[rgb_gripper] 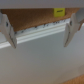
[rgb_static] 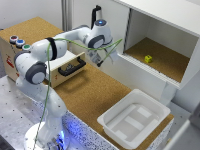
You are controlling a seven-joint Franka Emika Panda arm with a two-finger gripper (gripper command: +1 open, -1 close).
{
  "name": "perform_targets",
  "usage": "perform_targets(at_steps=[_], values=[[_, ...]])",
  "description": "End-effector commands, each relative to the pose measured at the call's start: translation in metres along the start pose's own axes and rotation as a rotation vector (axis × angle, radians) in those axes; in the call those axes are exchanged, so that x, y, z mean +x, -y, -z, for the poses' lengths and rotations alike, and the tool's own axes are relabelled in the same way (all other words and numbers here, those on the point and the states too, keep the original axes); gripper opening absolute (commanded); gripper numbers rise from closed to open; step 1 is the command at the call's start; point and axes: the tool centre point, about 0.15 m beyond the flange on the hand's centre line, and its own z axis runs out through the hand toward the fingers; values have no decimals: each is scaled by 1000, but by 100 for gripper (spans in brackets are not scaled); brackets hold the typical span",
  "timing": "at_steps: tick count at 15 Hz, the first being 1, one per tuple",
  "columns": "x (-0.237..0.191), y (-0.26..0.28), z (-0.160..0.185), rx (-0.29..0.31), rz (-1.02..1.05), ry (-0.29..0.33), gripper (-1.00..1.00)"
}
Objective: Pick up the yellow block
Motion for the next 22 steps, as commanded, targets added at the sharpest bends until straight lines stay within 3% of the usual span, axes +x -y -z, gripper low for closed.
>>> perform_targets(at_steps=[1, 8, 15, 19, 20, 22], values=[[100, -43, -22, 41, 21, 95, 100], [155, -55, -60, 42, 96, 65, 100], [180, -65, -90, 79, 45, -57, 100], [184, -62, -99, 96, 77, -39, 100], [183, -63, -99, 100, 84, -44, -100], [184, -64, -100, 102, 81, -43, -100]])
